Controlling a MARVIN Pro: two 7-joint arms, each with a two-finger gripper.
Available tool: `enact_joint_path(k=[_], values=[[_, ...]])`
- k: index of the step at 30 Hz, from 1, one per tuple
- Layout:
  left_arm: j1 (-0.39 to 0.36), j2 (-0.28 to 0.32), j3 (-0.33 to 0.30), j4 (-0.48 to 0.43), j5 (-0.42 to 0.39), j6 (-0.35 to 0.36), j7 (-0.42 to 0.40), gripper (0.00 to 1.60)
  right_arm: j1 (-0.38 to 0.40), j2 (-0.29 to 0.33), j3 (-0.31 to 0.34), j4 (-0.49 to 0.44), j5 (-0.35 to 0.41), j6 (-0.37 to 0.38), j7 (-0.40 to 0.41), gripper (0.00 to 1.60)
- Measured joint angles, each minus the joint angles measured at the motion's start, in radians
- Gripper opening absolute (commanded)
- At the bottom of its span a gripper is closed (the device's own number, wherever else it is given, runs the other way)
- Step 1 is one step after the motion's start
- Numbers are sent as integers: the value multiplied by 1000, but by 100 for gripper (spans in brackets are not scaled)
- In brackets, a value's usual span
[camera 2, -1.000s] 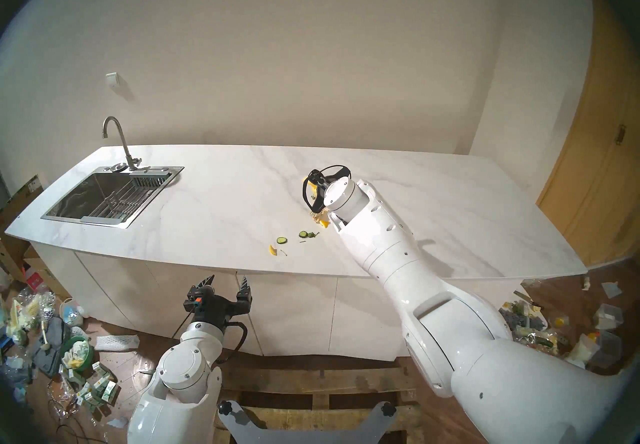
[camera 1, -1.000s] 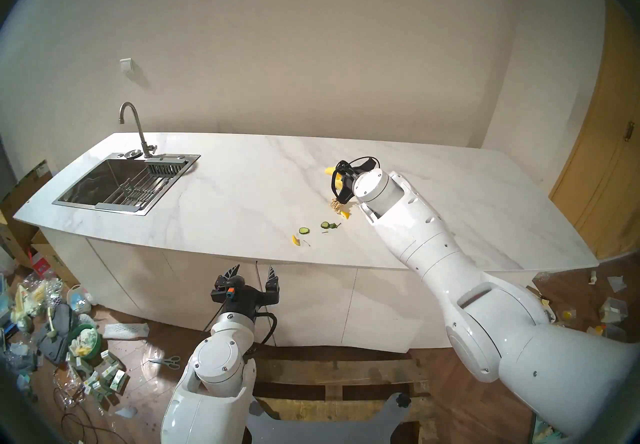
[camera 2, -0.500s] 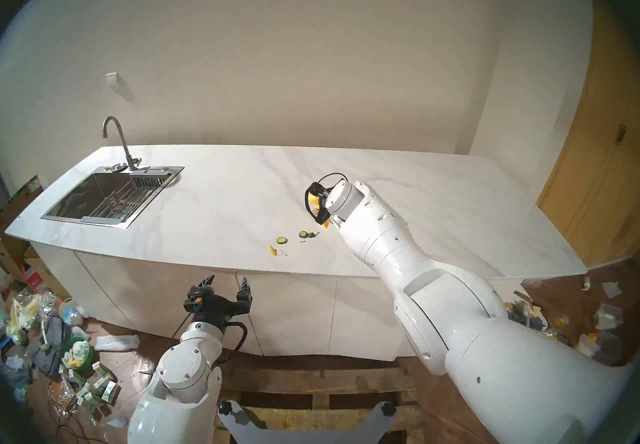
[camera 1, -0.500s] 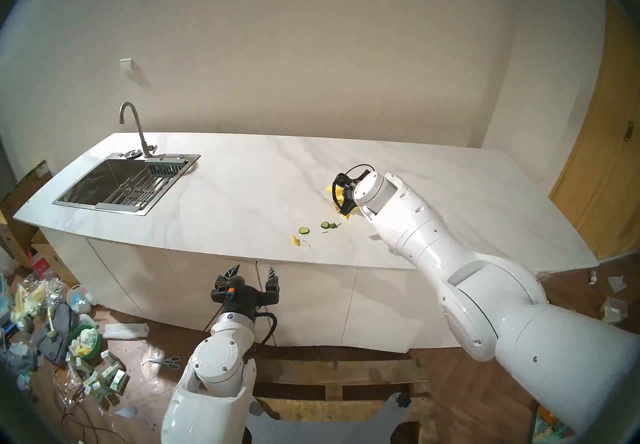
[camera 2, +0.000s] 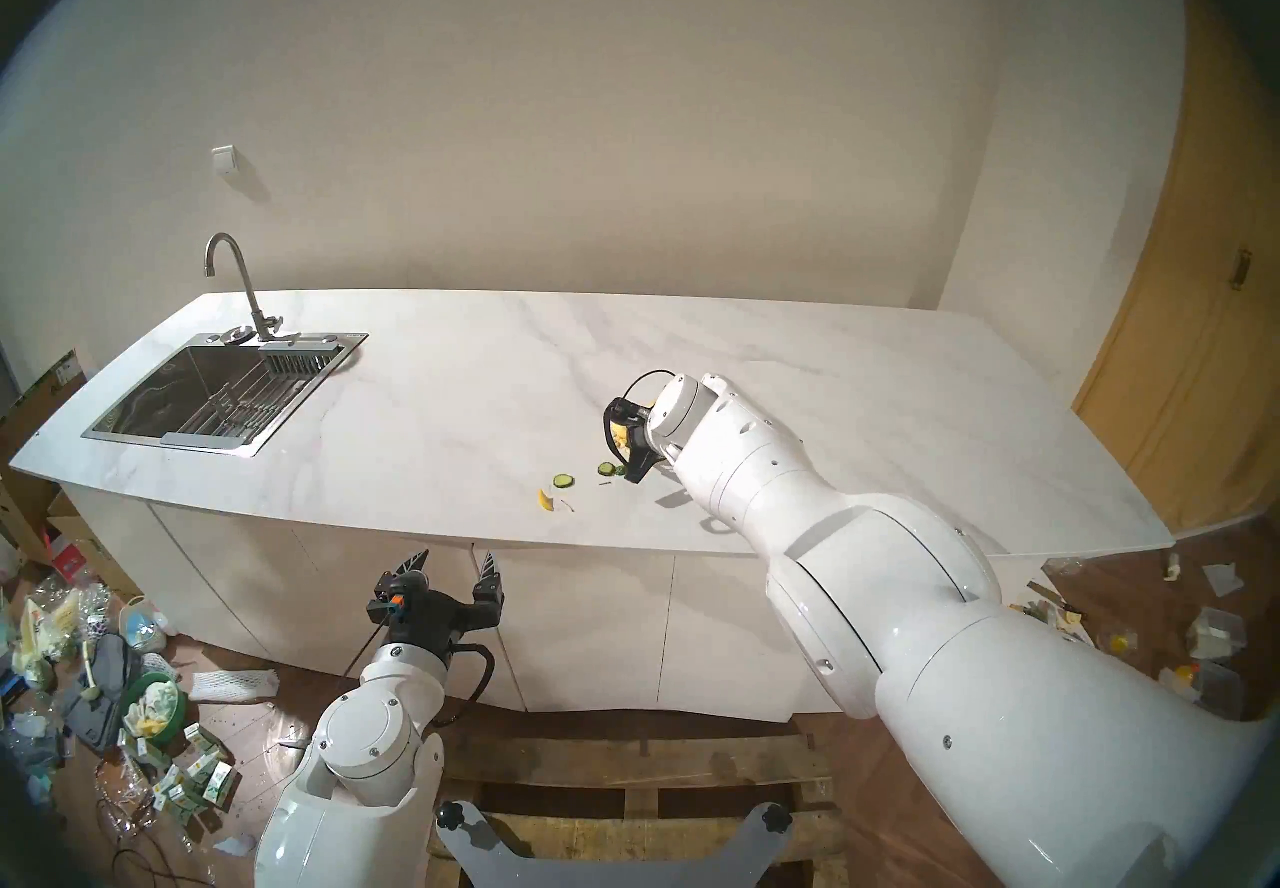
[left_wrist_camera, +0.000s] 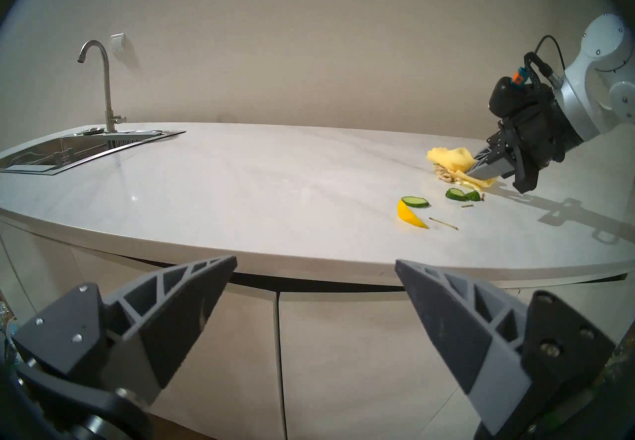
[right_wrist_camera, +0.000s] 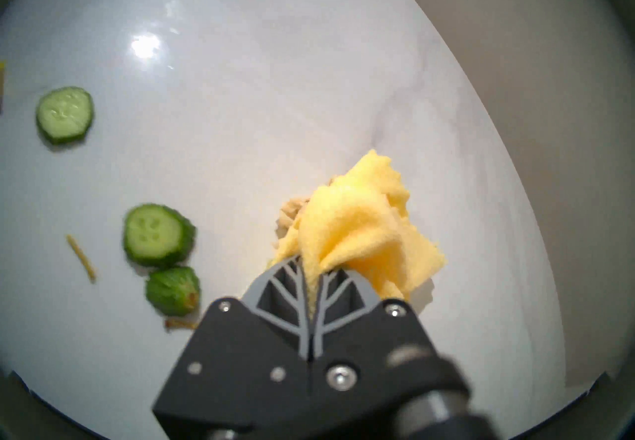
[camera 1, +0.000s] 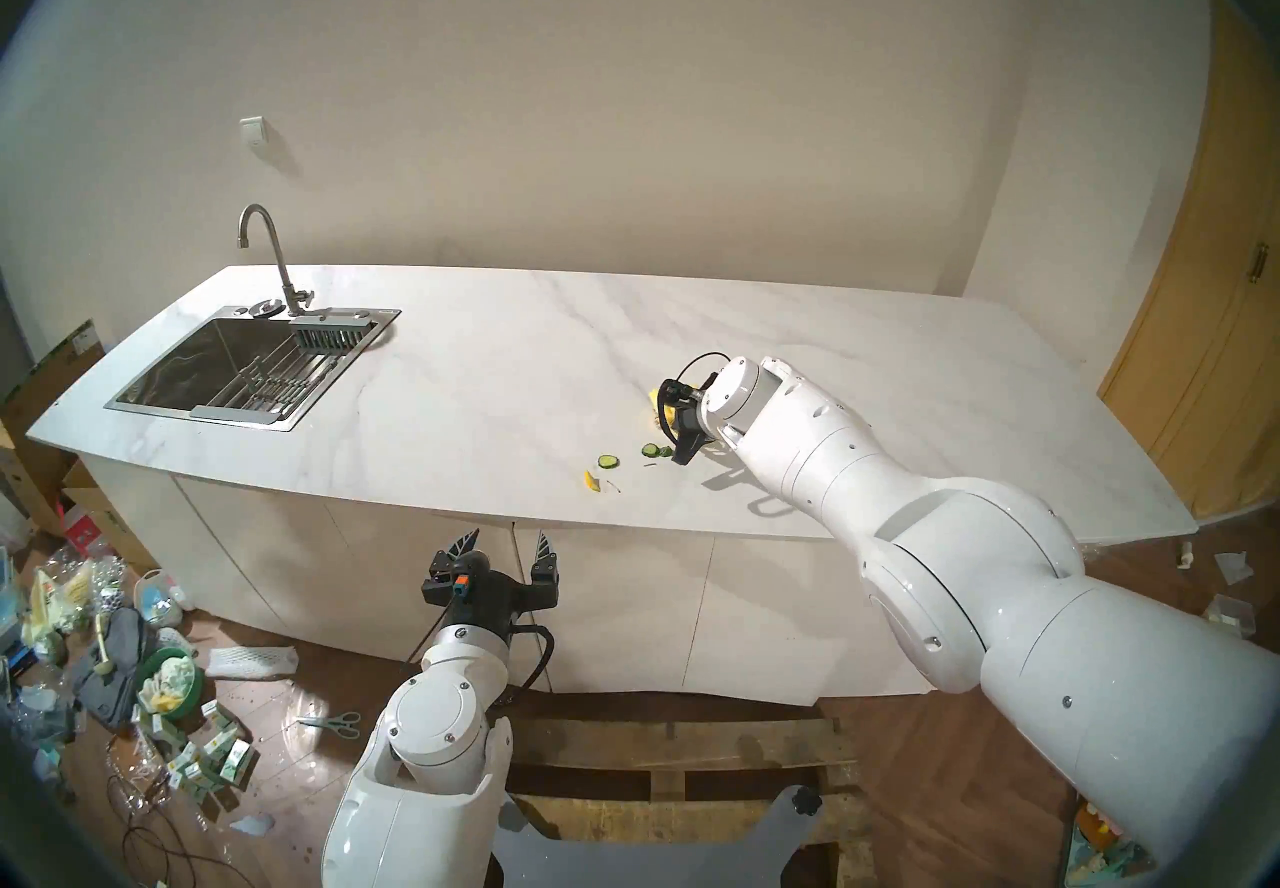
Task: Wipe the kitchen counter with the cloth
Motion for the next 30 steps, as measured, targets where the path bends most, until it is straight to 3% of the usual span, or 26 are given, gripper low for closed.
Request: enact_joint_path(k=[7,20,24,30], values=[[0,0,0,0,0,0,0,160,2,-7,-32,-17,32,-59,100,0],[0,0,0,0,0,0,0,160,-44,50,-71,-176,93,-81,330,0],[0,0,0,0,0,0,0,160,-66,71,-54,-227,100,-81,327,0],[0,0,0,0,0,0,0,160,-98,95,-18,-302,102,-82,241,0]])
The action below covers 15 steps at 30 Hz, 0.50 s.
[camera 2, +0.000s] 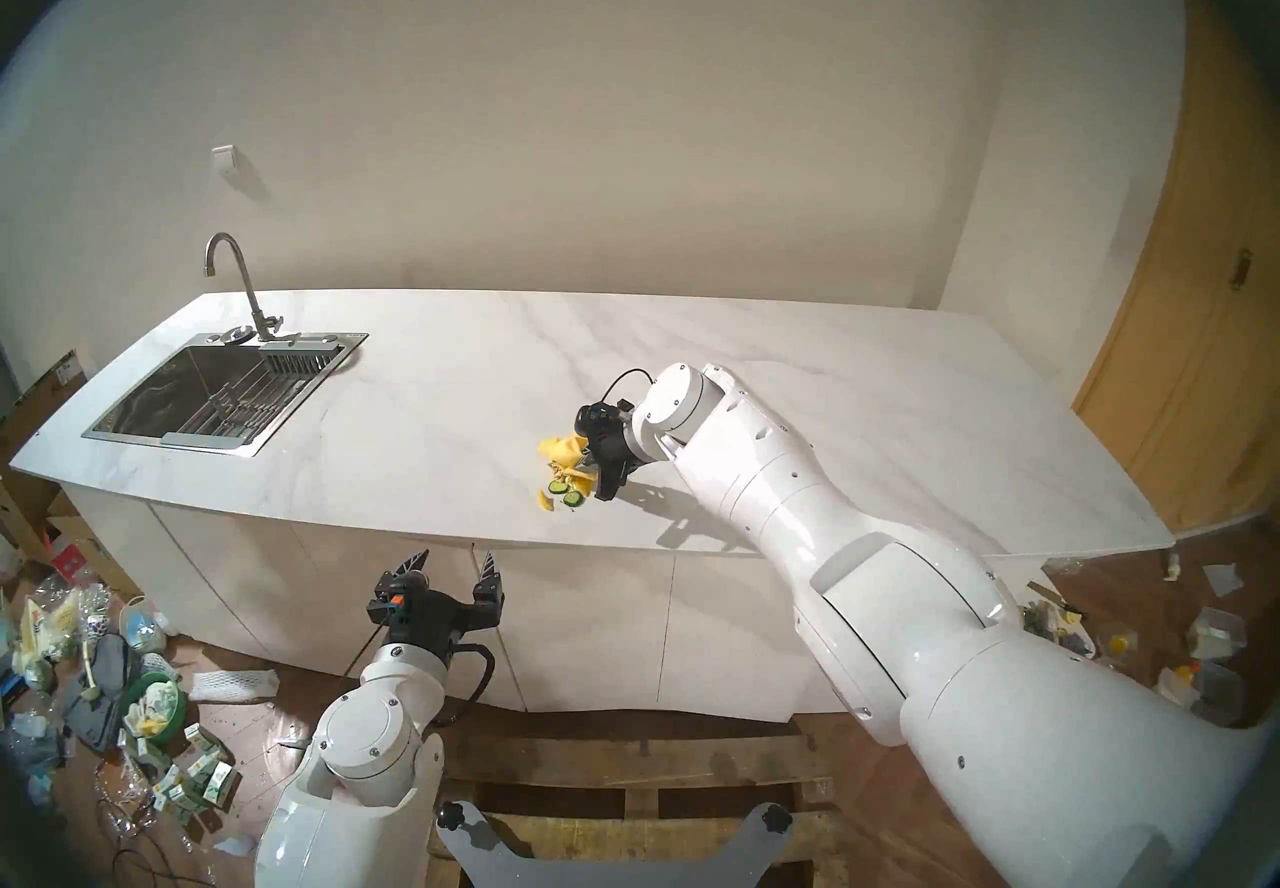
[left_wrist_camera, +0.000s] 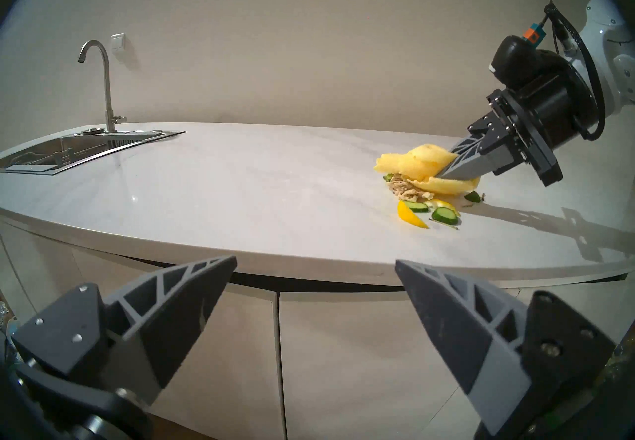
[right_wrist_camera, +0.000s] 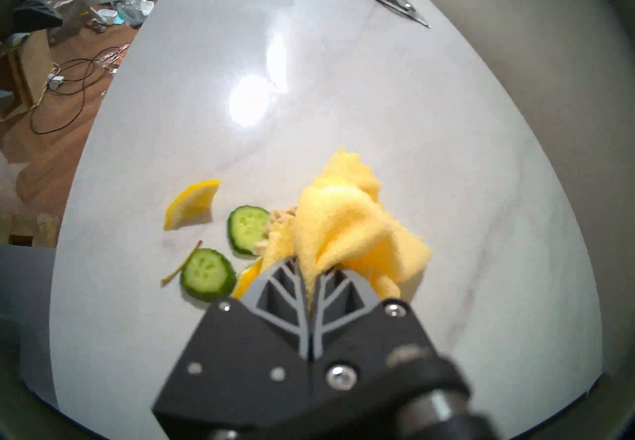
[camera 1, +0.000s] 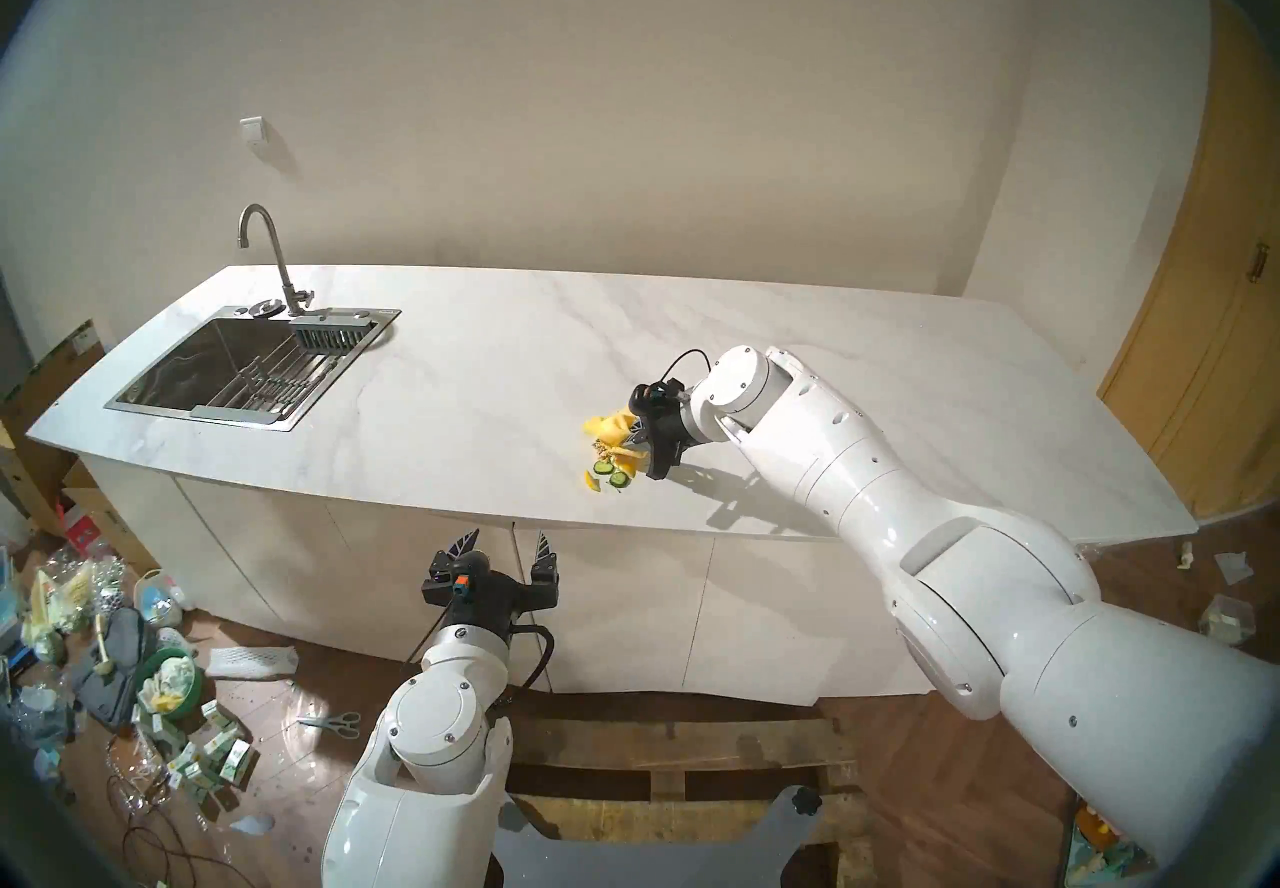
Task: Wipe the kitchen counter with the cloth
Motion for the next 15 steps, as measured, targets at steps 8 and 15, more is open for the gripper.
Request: enact_joint_path(k=[8,15], values=[[0,0,0,0,0,0,0,160,-37,15,35,-97,3,-9,-97,0],[0,0,0,0,0,0,0,160,-72,38,61,-196,-1,-4,-155,0]])
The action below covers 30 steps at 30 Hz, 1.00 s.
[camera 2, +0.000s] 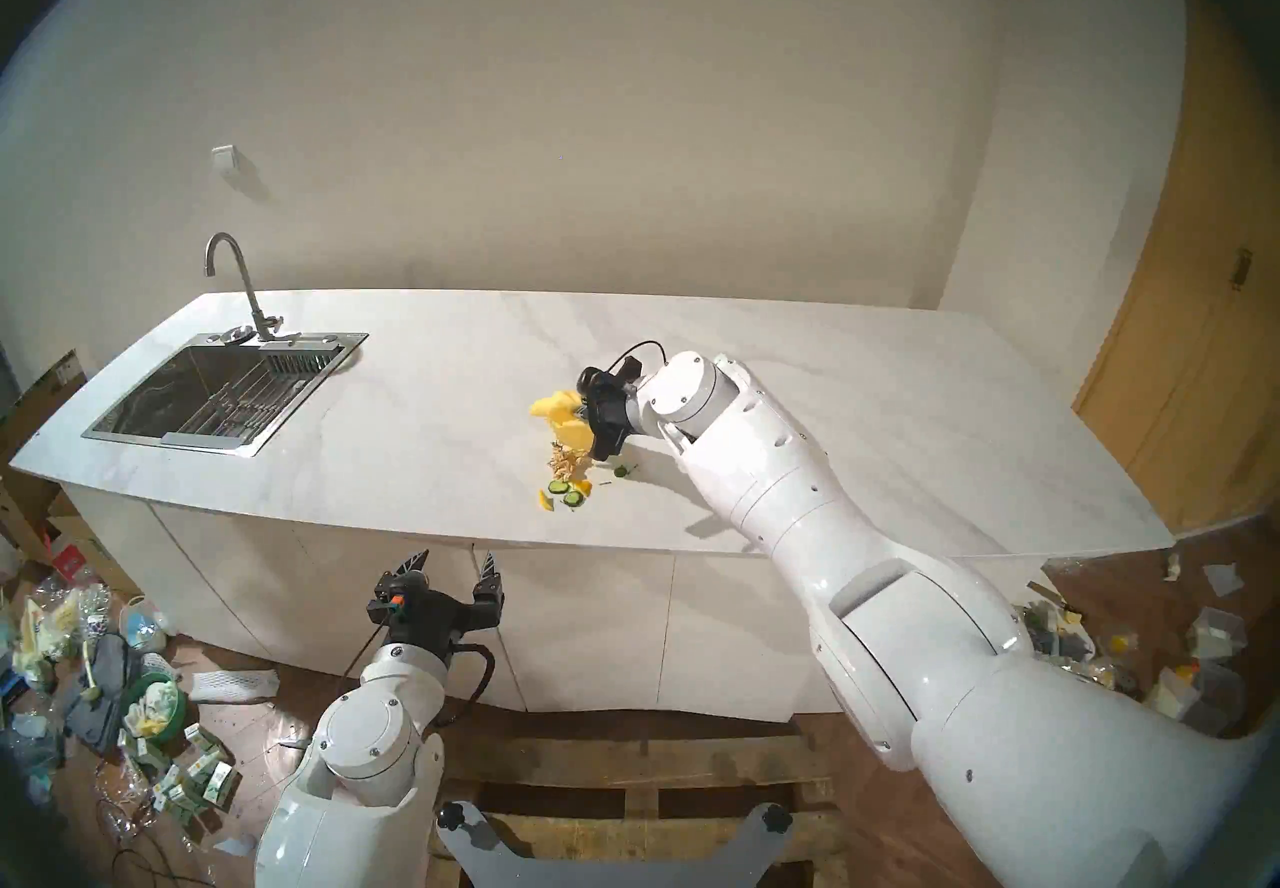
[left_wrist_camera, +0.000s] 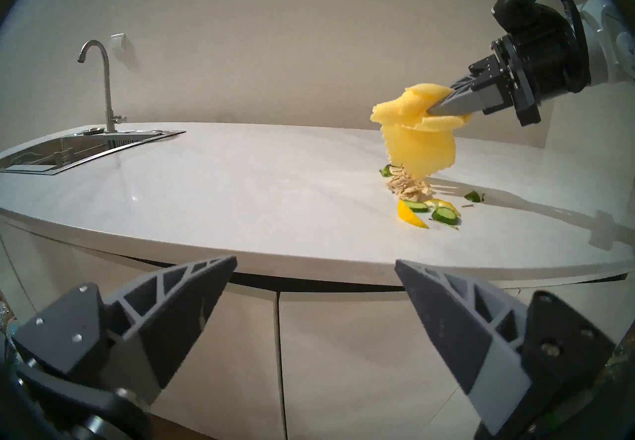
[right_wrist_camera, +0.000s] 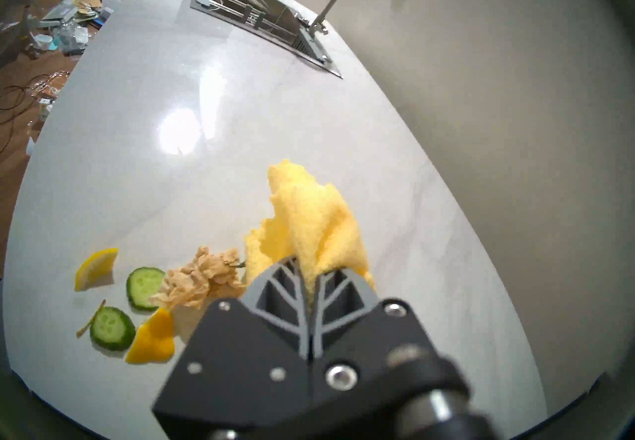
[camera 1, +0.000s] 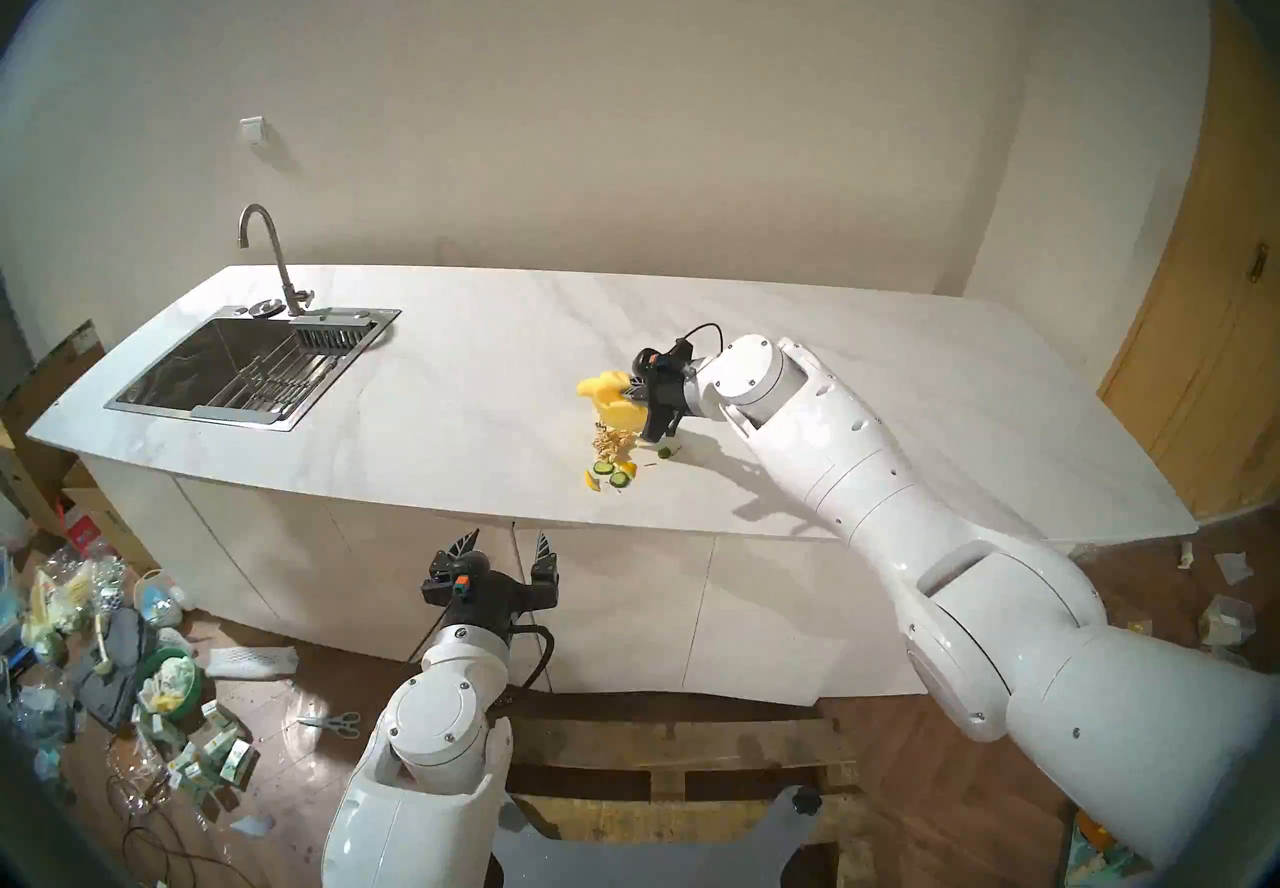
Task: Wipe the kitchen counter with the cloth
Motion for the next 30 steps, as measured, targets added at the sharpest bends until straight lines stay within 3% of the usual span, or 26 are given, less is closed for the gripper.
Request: enact_joint_path(k=[7,16,20,24,30], values=[[0,0,0,0,0,0,0,160,-42,50,24,-94,-23,37,-42,0],[0,0,0,0,0,0,0,160,-89,114,-19,-201,-44,35,31,0],[0,0,0,1,0,0,0,160,-95,145,-81,-250,-116,14,41,0],[0,0,0,2,0,0,1,160,-96,182,-138,-303,-222,-5,1,0],[-1,0,0,3,0,0,1,160,-103,215,-152,-367,-323,-5,-77,0]])
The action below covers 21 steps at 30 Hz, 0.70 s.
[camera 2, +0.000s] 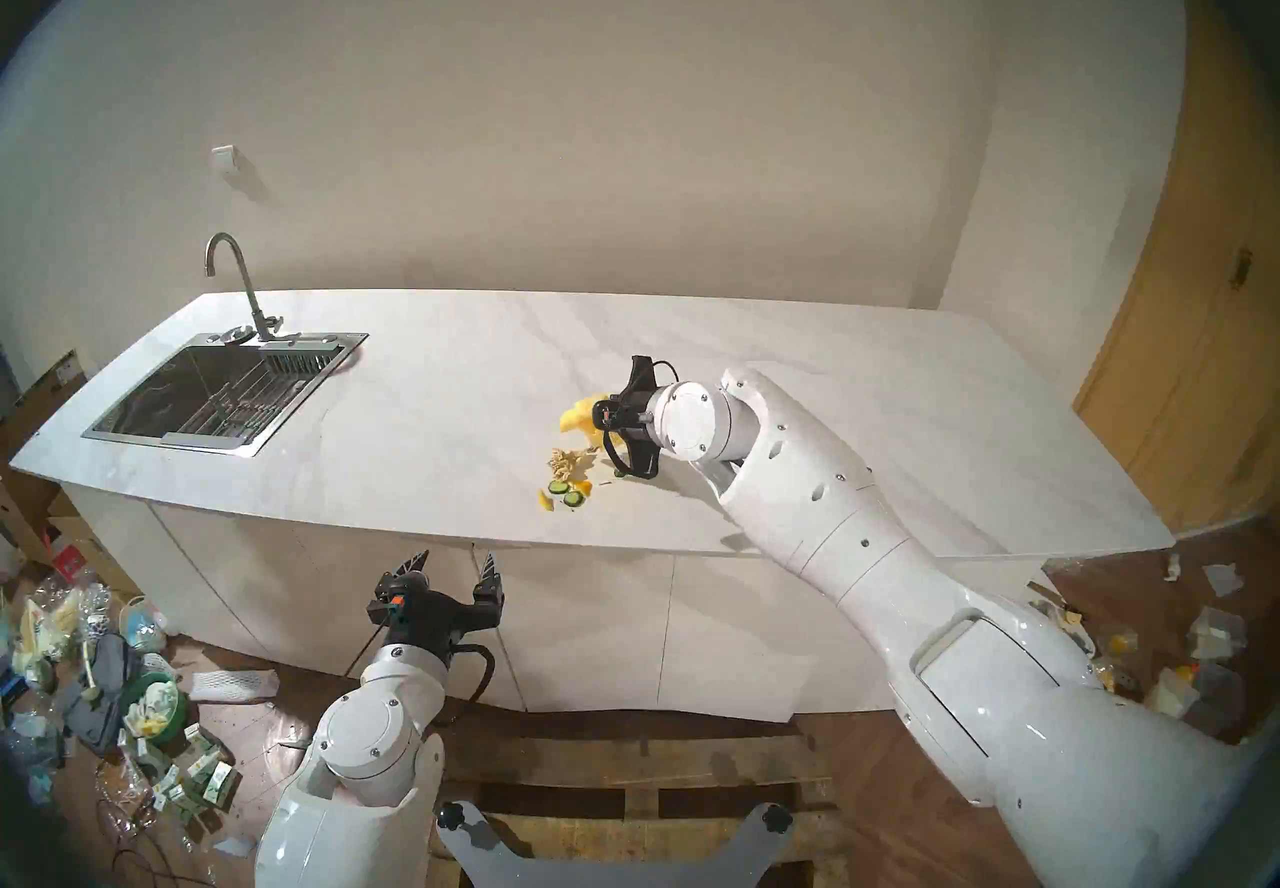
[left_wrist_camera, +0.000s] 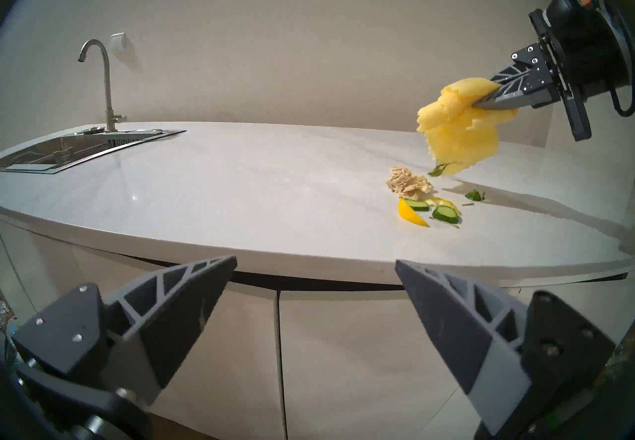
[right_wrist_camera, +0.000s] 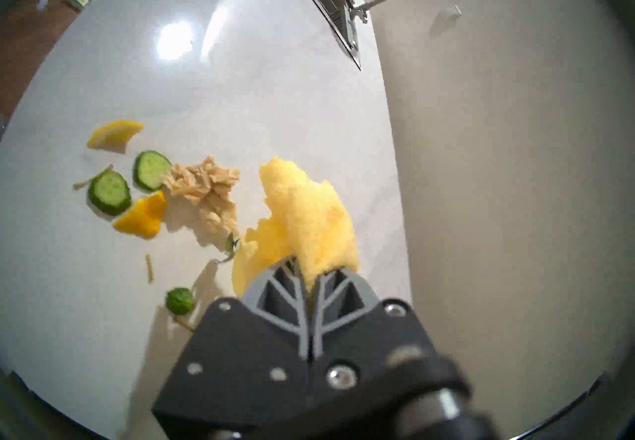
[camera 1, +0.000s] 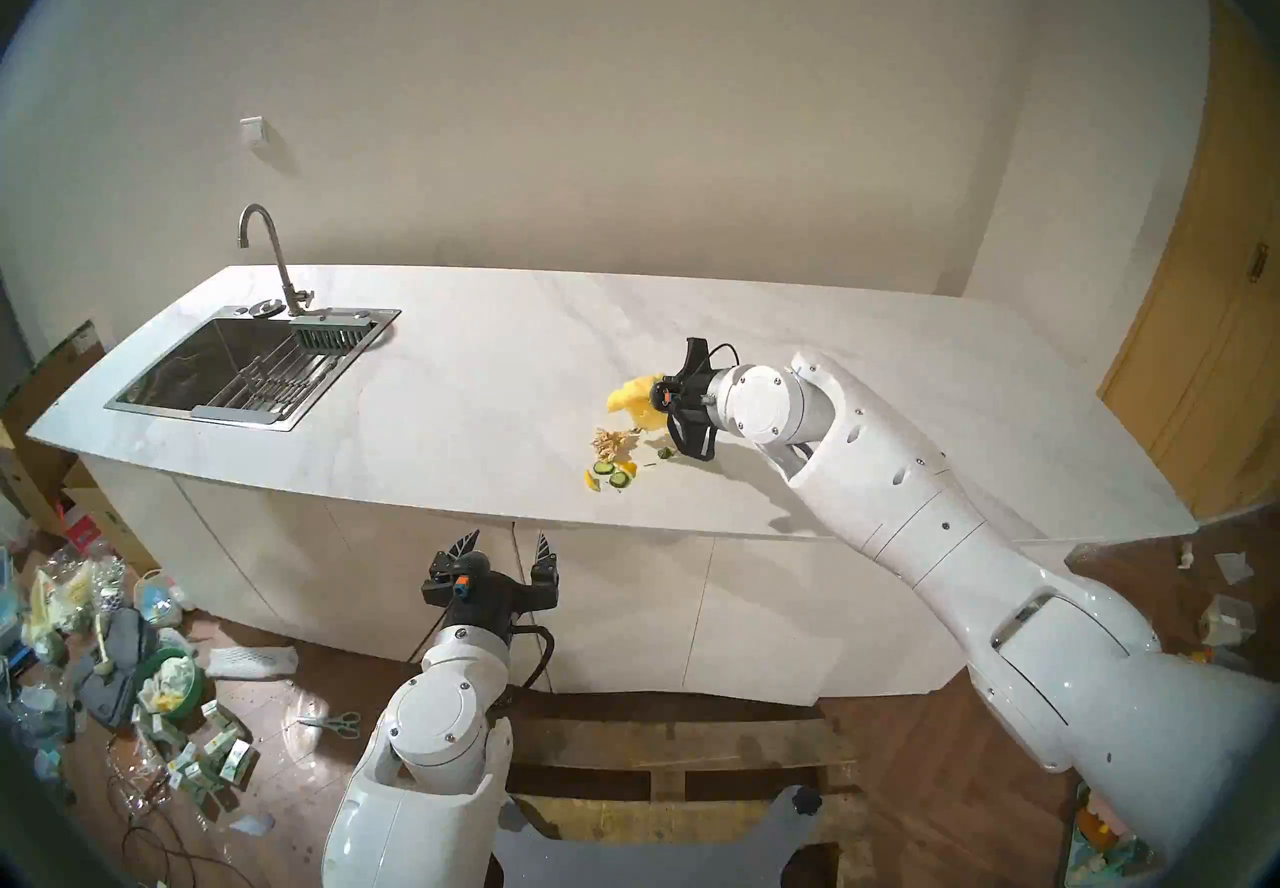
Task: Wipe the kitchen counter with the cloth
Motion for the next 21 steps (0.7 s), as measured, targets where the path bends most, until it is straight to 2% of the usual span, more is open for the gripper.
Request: enact_joint_path(k=[4,7,21], values=[[0,0,0,0,0,0,0,160,-27,21,13,-59,-47,36,-63,0],[0,0,0,-1,0,0,0,160,-48,32,26,-86,-53,69,-69,0],[0,0,0,-2,0,0,0,160,-207,128,89,-183,-70,293,13,0]])
